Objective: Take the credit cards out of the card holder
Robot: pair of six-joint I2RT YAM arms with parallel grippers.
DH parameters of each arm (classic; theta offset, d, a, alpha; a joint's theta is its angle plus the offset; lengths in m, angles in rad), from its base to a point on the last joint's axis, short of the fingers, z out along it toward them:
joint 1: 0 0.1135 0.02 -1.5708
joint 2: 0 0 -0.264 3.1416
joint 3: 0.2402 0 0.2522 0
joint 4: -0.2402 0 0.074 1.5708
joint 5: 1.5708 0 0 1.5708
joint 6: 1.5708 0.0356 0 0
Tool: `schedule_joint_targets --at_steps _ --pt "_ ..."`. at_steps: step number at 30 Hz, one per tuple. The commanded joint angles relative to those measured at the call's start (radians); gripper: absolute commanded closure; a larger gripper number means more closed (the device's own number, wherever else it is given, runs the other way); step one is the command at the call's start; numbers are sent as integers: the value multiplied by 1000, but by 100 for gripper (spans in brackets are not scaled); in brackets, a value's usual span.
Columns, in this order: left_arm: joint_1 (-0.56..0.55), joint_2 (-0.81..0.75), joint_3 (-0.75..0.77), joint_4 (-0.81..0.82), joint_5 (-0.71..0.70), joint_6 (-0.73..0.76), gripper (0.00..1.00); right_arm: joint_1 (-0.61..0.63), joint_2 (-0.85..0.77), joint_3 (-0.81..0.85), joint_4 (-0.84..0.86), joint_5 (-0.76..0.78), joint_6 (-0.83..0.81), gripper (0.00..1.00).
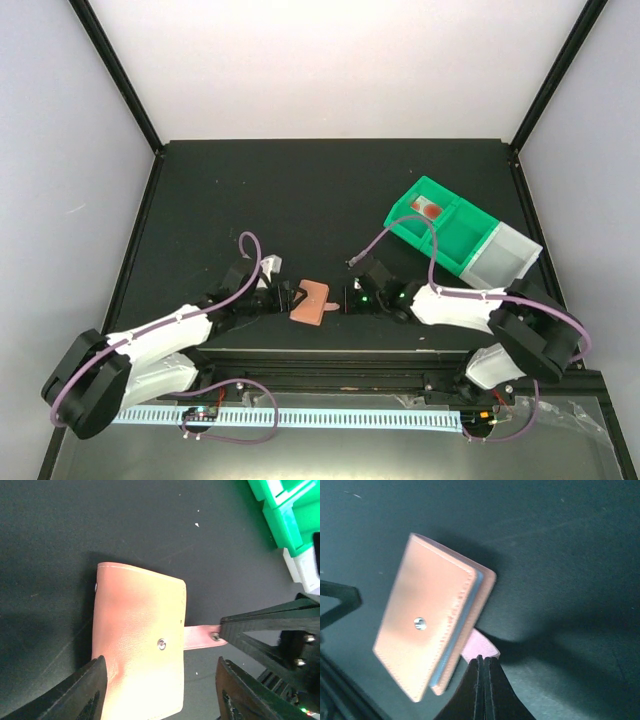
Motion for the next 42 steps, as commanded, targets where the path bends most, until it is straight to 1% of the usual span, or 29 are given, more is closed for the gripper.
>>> schedule_joint_targets --at_steps 1,6,9,12,19,25,29,33,42 --pt "-6 -45 40 -62 -25 51 37 -2 -79 -14 83 -34 0 99" --pt "-4 -83 66 -92 23 107 27 -2 -139 -12 144 -92 1 99" --pt "-5 -106 88 -154 -2 130 24 -3 -134 14 164 -118 4 99" --pt "-2 -125 101 -214 -34 132 25 -3 -116 44 178 -150 10 99" --pt "-1 -141 84 -230 -46 116 30 -4 -105 45 229 -166 38 99" --pt "-2 -138 70 -218 -39 117 34 -3 -114 41 235 -162 47 99" --pt "-2 -150 72 -218 -21 117 35 -3 -118 48 237 -166 50 99" --pt "-2 -161 69 -220 -32 119 35 -2 -122 45 235 -157 51 99" --pt "-2 -105 60 -197 -28 130 37 -3 -124 42 247 -155 58 99"
